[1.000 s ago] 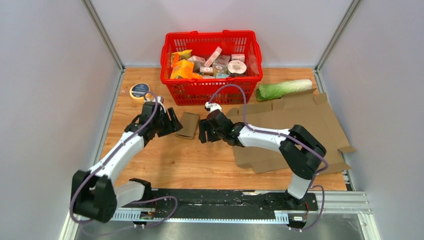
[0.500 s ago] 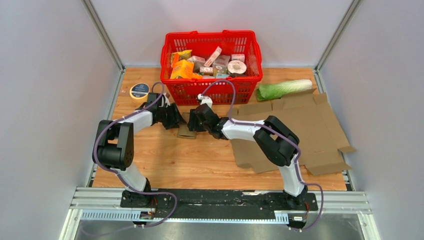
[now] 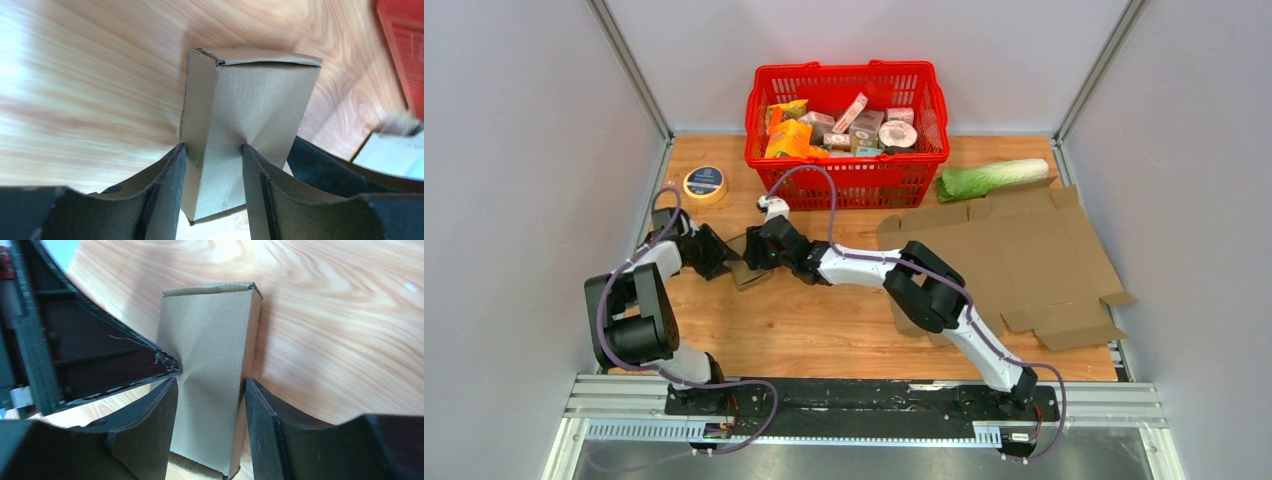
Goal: Fold the paper box
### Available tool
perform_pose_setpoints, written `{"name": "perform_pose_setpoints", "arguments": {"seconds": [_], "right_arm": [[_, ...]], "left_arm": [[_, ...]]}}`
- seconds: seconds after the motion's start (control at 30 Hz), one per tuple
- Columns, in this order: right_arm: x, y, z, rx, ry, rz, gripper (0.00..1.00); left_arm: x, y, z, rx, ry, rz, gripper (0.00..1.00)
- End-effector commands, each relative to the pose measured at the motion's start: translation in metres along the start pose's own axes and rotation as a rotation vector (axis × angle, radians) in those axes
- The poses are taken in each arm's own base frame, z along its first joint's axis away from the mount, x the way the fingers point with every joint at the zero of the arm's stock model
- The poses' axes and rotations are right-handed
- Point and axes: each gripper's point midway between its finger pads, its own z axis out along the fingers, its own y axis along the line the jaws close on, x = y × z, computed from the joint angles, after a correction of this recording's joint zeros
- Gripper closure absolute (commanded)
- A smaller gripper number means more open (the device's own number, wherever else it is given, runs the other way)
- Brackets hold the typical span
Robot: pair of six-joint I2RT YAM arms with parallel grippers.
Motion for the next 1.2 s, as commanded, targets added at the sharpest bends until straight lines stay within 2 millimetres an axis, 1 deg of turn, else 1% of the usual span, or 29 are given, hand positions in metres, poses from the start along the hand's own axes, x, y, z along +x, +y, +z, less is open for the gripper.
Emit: {"name": "perform_pose_setpoints", "arguments": {"seconds": [0.0, 0.03, 0.07, 0.1, 0.17, 0.23, 0.27, 0.33, 0.37, 0.4, 0.47, 0.53, 0.57, 0.6, 0.63, 0.67, 0.7, 0.73, 0.77, 0.8, 0.83, 0.87, 0.9, 0.93, 0.97, 1.03, 1.07, 1.1, 1.17], "right_arm": [[-0.016, 0.061, 0.02, -0.118, -0.078, -0.038, 0.46], [-0.029, 0.08, 0.021, -0.159, -0.106, -0.035, 0.46], [-0.02, 0.08, 0.03, -0.159, -0.098, -0.032, 0.46], [-0.017, 0.083, 0.033, -0.149, -0.098, -0.026, 0.45], [-0.02, 0.097, 0.042, -0.207, -0.104, 0.004, 0.46], [-0.019, 0.112, 0.045, -0.253, -0.074, -0.035, 0.46], [-0.015, 0.111, 0.05, -0.23, -0.058, -0.052, 0.46], [-0.015, 0.107, 0.052, -0.24, -0.057, -0.057, 0.45], [-0.028, 0.113, 0.045, -0.262, -0.086, -0.05, 0.39], [-0.024, 0.104, 0.044, -0.256, -0.084, -0.056, 0.34], [-0.035, 0.095, 0.025, -0.179, -0.042, -0.078, 0.23], [-0.043, 0.072, 0.005, -0.064, -0.009, -0.119, 0.16], [-0.066, 0.071, -0.033, -0.009, 0.002, -0.143, 0.11], [-0.068, 0.056, -0.053, 0.053, 0.017, -0.167, 0.08], [-0.047, 0.022, -0.071, 0.149, 0.086, -0.212, 0.07], [-0.066, 0.009, -0.121, 0.22, 0.086, -0.225, 0.06], [-0.068, -0.012, -0.145, 0.267, 0.101, -0.232, 0.06], [-0.028, -0.06, -0.168, 0.375, 0.198, -0.23, 0.05], [-0.037, -0.072, -0.216, 0.405, 0.208, -0.172, 0.04], [-0.035, -0.102, -0.239, 0.459, 0.226, -0.096, 0.04], [-0.019, -0.121, -0.26, 0.486, 0.261, -0.046, 0.04], [0.003, -0.145, -0.299, 0.546, 0.284, 0.042, 0.04], [0.007, -0.173, -0.32, 0.615, 0.278, 0.117, 0.04], [0.013, -0.185, -0.335, 0.638, 0.278, 0.166, 0.04], [0.024, -0.198, -0.359, 0.657, 0.275, 0.185, 0.05], [0.019, -0.223, -0.386, 0.753, 0.22, 0.256, 0.04], [0.019, -0.231, -0.405, 0.796, 0.195, 0.32, 0.01], [0.017, -0.257, -0.42, 0.872, 0.141, 0.429, 0.0], [0.006, -0.286, -0.441, 0.934, 0.014, 0.578, 0.0]], "left_arm": [[-0.038, 0.021, -0.012, -0.099, -0.042, -0.011, 0.48], [-0.045, 0.03, -0.015, -0.141, -0.05, -0.018, 0.48], [-0.046, 0.041, -0.016, -0.19, -0.035, -0.024, 0.48], [-0.056, 0.043, -0.02, -0.209, -0.054, -0.025, 0.48], [-0.064, 0.065, -0.028, -0.278, -0.057, -0.06, 0.48], [-0.08, 0.07, -0.035, -0.293, -0.081, -0.061, 0.48], [-0.08, 0.081, -0.037, -0.335, -0.063, -0.073, 0.48], [-0.098, 0.077, -0.043, -0.357, -0.077, -0.048, 0.46], [-0.094, 0.085, -0.048, -0.414, -0.039, -0.042, 0.46], [-0.104, 0.082, -0.055, -0.433, -0.062, -0.031, 0.43], [-0.112, 0.084, -0.077, -0.498, -0.106, -0.014, 0.36], [-0.111, 0.086, -0.099, -0.564, -0.137, -0.017, 0.32], [-0.118, 0.078, -0.12, -0.576, -0.207, -0.011, 0.31], [-0.117, 0.07, -0.129, -0.558, -0.234, -0.005, 0.28], [-0.115, 0.052, -0.131, -0.518, -0.263, 0.03, 0.27], [-0.113, 0.032, -0.147, -0.475, -0.32, 0.071, 0.27], [-0.108, 0.018, -0.152, -0.449, -0.333, 0.106, 0.26], [-0.096, -0.01, -0.149, -0.389, -0.331, 0.188, 0.26], [-0.087, -0.032, -0.16, -0.325, -0.364, 0.235, 0.29], [-0.077, -0.048, -0.161, -0.29, -0.373, 0.274, 0.29], [-0.071, -0.067, -0.162, -0.229, -0.4, 0.31, 0.3], [-0.043, -0.098, -0.162, -0.108, -0.386, 0.395, 0.32], [-0.029, -0.113, -0.162, -0.051, -0.391, 0.435, 0.35], [-0.017, -0.135, -0.165, 0.046, -0.398, 0.475, 0.35], [0.023, -0.16, -0.166, 0.171, -0.339, 0.576, 0.36], [0.057, -0.189, -0.17, 0.318, -0.309, 0.645, 0.36], [0.084, -0.2, -0.169, 0.411, -0.233, 0.677, 0.36], [0.116, -0.213, -0.17, 0.493, -0.157, 0.728, 0.36], [0.15, -0.227, -0.17, 0.578, -0.072, 0.784, 0.36]]}}
